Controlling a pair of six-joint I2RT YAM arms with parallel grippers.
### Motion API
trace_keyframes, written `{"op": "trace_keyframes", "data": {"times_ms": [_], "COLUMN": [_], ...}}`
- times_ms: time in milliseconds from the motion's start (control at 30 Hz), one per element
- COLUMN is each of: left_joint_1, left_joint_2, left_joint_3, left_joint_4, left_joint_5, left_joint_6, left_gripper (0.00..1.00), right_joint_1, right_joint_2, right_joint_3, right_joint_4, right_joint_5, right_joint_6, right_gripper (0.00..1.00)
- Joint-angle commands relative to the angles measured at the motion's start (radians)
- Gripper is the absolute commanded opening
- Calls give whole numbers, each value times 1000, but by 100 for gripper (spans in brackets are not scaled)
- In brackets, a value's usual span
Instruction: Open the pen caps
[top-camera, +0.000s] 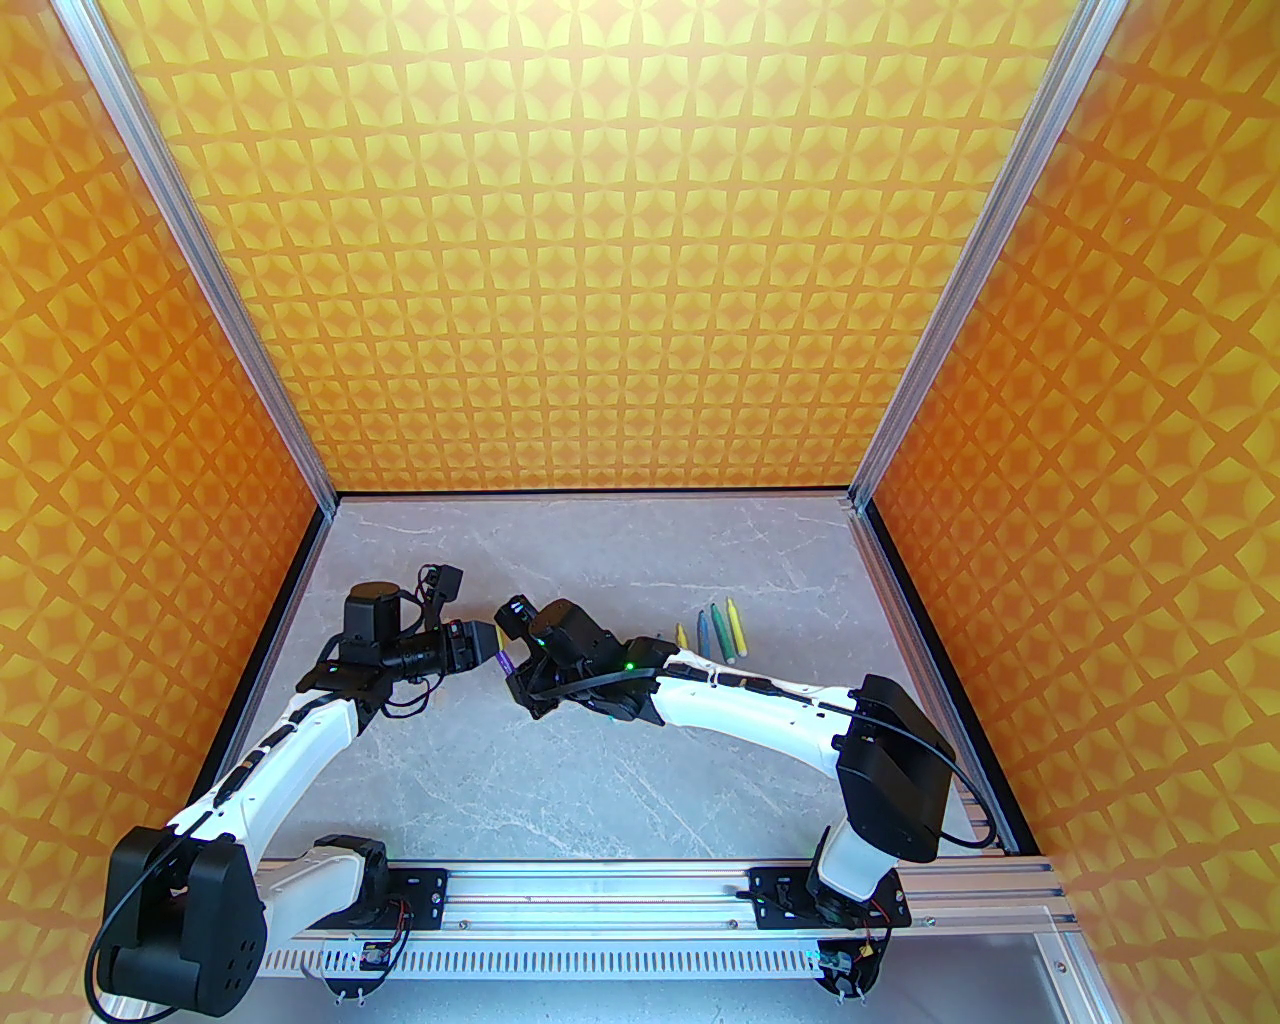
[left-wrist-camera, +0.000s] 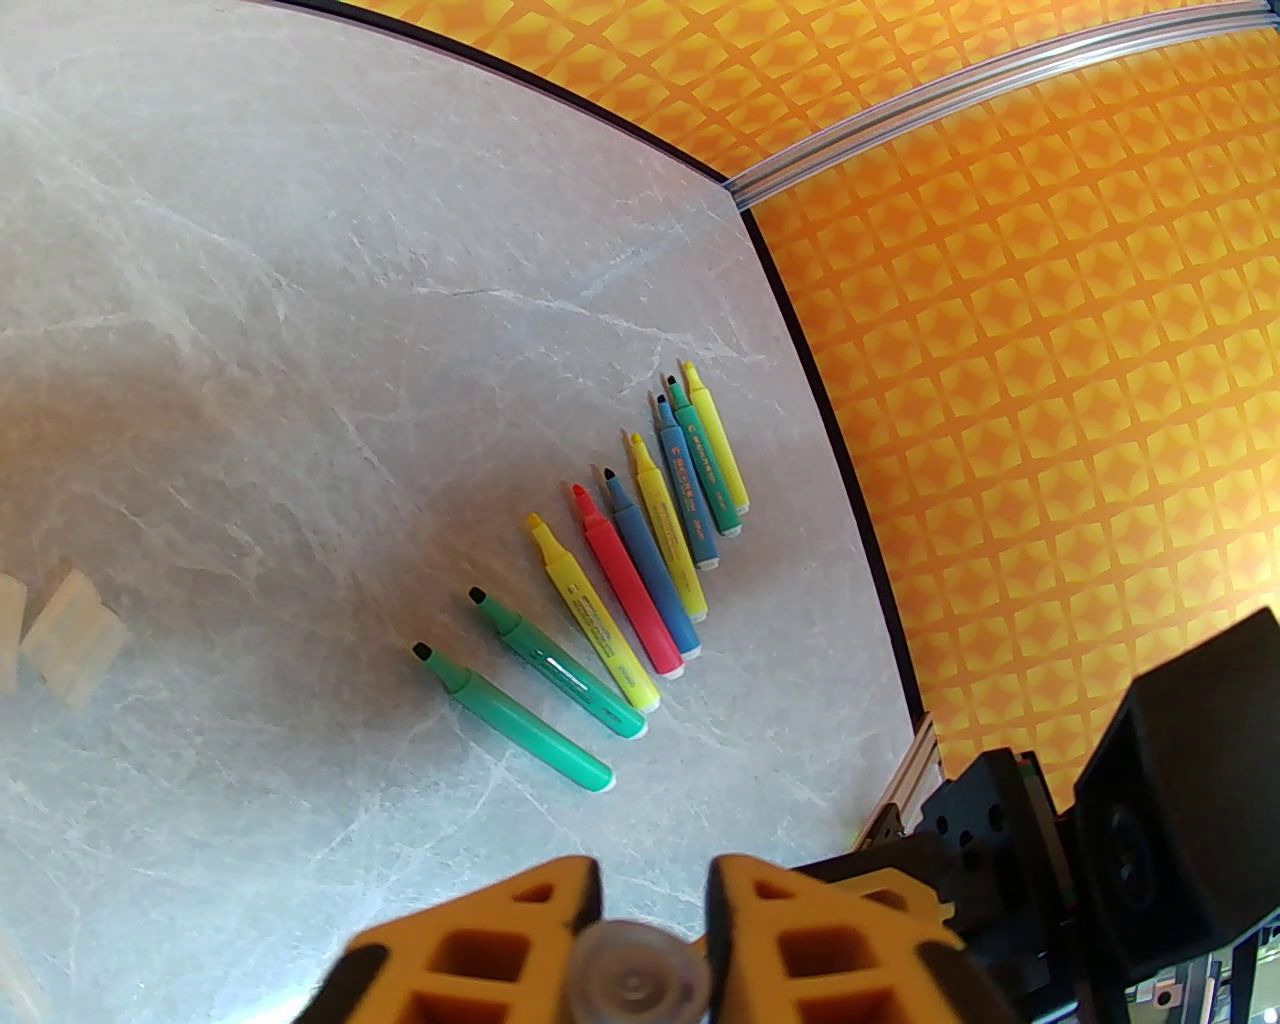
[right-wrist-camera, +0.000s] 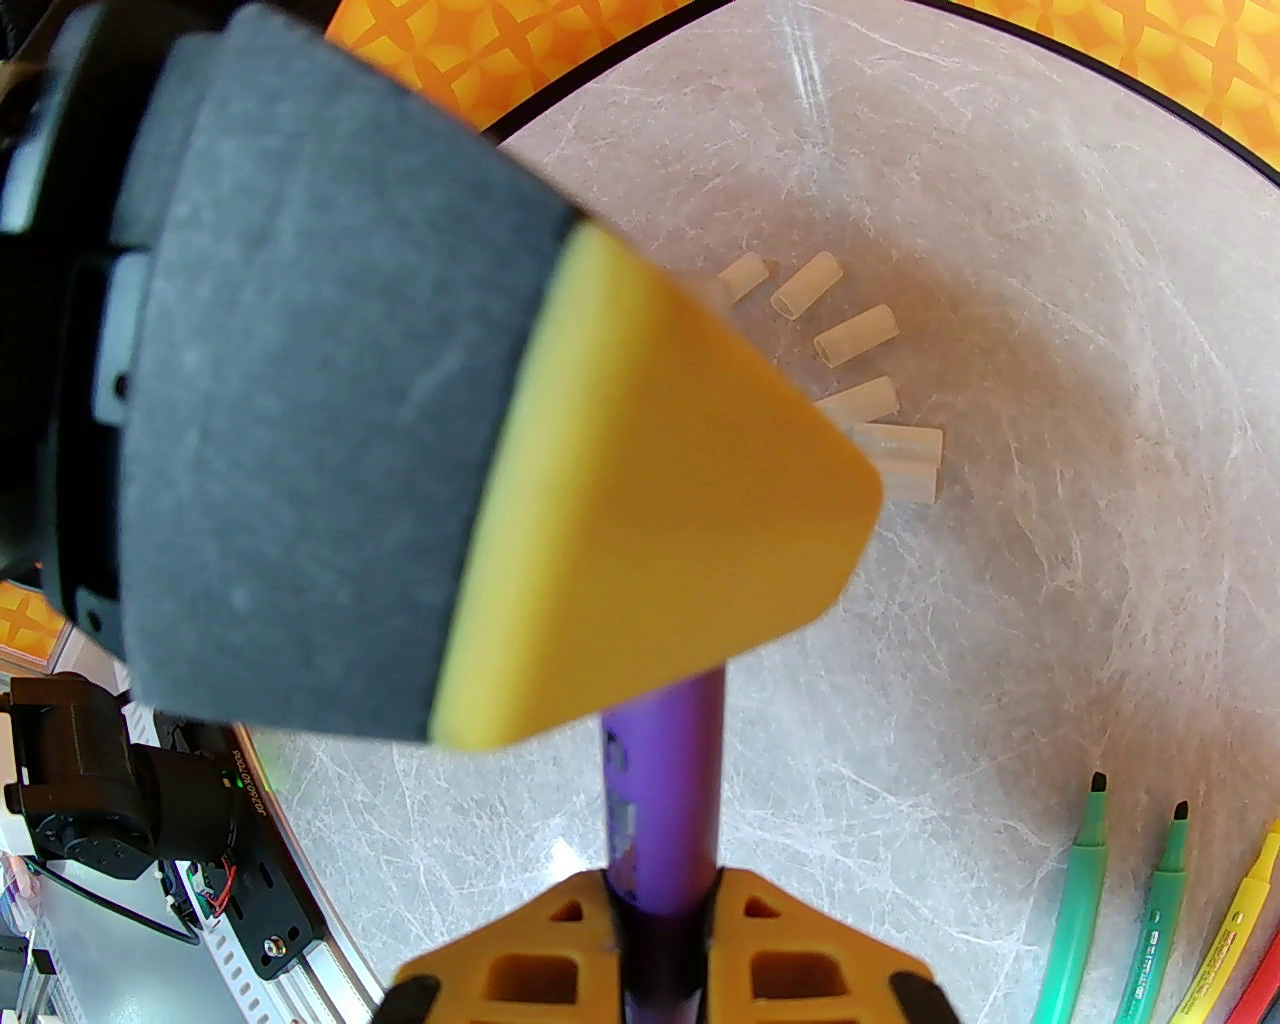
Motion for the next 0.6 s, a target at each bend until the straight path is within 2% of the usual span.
{"op": "trace_keyframes", "data": {"times_ms": [0,67,233,300,567], "left_joint_1": [-4,-5,-4,-5,-4], "left_joint_2": [3,9,7,1,-13], "left_joint_3": [1,2,10,12,15], "left_joint_4": [-11,-11,-21,-23,-28], "left_joint_5": [9,8,11,18,26], "left_joint_6": [3,-1,-11,-14,-30], "left_gripper": [17,12,7,6,4], "right_joint_1": [-4,-5,-5,-4,-7], "right_joint_2": [10,6,24,43,61], "right_joint_3": [19,2,-25,-17,-19], "right_joint_4": [20,48,127,140,164], "right_joint_5": [2,5,-2,-2,-3], "right_joint_6": [-15,-12,2,5,8], "right_gripper": [0,13,34,35,29]}}
